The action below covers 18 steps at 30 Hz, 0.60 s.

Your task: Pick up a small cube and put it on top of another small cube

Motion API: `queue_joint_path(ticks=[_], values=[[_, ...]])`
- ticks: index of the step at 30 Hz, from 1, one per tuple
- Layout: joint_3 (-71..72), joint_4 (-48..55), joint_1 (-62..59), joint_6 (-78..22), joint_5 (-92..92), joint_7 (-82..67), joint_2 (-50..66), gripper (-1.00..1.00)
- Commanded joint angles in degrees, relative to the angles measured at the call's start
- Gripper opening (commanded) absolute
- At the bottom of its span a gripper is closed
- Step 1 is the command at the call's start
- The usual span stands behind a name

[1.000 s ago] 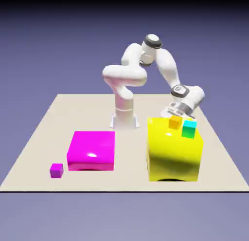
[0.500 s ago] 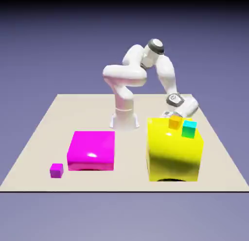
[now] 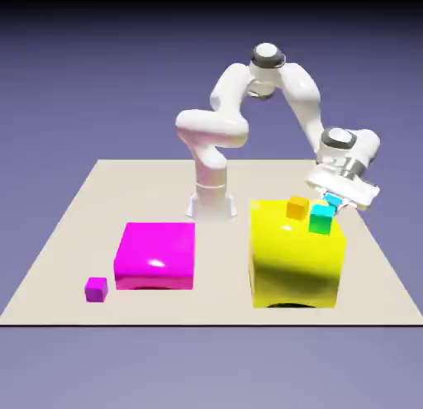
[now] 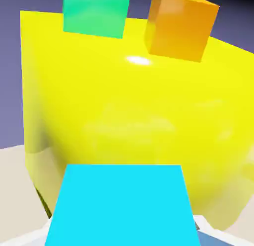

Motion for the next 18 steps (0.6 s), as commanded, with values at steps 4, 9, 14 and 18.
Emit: queue_joint_path(ticks=[4,9,14,18], values=[[-8.3,1.5,-4.4,3.5,-5.4,-3.5,3.1,-1.00],[-17.0,0.3,-8.7,6.6,-4.8,-5.4,4.8,-1.00],[-10.8,-2.1,-17.0,15.6,-4.7,-3.7,4.9,-1.00],[-12.1,-1.6,-15.2,13.6,-4.7,-4.1,4.9,1.00]])
